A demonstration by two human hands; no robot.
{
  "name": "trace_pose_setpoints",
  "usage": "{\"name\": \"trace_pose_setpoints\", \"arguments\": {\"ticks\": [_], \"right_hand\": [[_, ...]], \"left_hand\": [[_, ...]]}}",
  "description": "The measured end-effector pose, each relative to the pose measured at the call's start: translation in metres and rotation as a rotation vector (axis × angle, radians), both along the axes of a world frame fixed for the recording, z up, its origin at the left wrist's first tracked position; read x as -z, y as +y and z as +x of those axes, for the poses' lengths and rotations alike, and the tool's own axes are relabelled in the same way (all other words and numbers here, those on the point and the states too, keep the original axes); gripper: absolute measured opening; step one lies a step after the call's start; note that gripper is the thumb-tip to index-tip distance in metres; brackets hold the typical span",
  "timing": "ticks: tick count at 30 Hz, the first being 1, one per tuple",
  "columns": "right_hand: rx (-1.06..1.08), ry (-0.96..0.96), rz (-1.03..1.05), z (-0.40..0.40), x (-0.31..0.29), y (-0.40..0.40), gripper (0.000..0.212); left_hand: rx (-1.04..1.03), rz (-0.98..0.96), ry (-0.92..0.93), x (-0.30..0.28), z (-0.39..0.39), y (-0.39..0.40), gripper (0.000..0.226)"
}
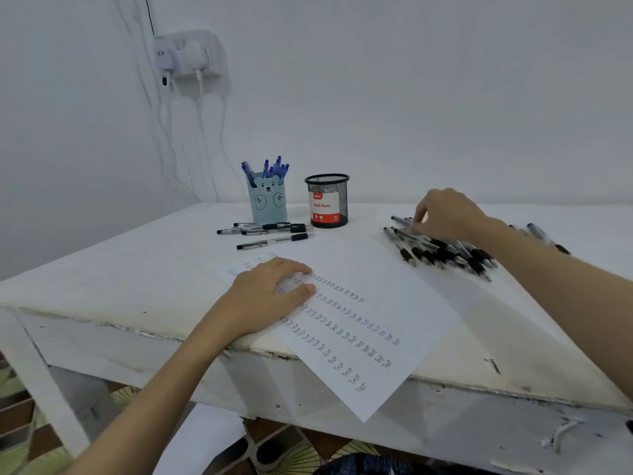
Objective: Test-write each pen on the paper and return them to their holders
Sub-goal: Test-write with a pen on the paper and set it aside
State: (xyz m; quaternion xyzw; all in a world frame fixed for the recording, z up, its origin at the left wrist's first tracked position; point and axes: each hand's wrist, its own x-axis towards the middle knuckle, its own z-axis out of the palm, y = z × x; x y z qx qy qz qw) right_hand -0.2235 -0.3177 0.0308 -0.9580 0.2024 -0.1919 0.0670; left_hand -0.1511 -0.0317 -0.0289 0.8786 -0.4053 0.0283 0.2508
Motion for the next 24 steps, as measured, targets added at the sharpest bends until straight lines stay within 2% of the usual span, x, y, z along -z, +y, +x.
{"name": "trace_pose_setpoints", "arguments": {"ticks": [6, 9, 12, 16, 19, 21, 24], "right_hand": [[0.059, -0.005, -0.095, 0.006, 0.001, -0.002, 0.022], [0.027, -0.098, -0.096, 0.011, -0.016, 0.009, 0.021], [-0.097, -0.141, -0.073, 0.029, -0.033, 0.036, 0.019], [-0.305, 0.019, -0.079, 0.077, -0.032, 0.084, 0.017], [-0.441, 0.172, -0.066, 0.109, -0.017, 0.115, 0.03], [-0.488, 0.226, -0.099, 0.121, -0.007, 0.133, 0.039], [-0.513, 0.249, -0.136, 0.136, 0.01, 0.147, 0.041]], "left_hand": [[0.011, 0.005, -0.01, 0.003, 0.002, 0.001, 0.046], [0.054, -0.06, 0.024, 0.002, 0.005, 0.002, 0.033], [0.051, -0.108, 0.037, -0.003, 0.015, 0.009, 0.028], [-0.039, -0.102, -0.006, -0.009, 0.042, 0.026, 0.025], [-0.082, -0.101, -0.015, -0.003, 0.058, 0.035, 0.024], [-0.093, -0.102, -0.012, 0.002, 0.063, 0.036, 0.032], [-0.098, -0.087, -0.062, 0.007, 0.067, 0.035, 0.025]]}}
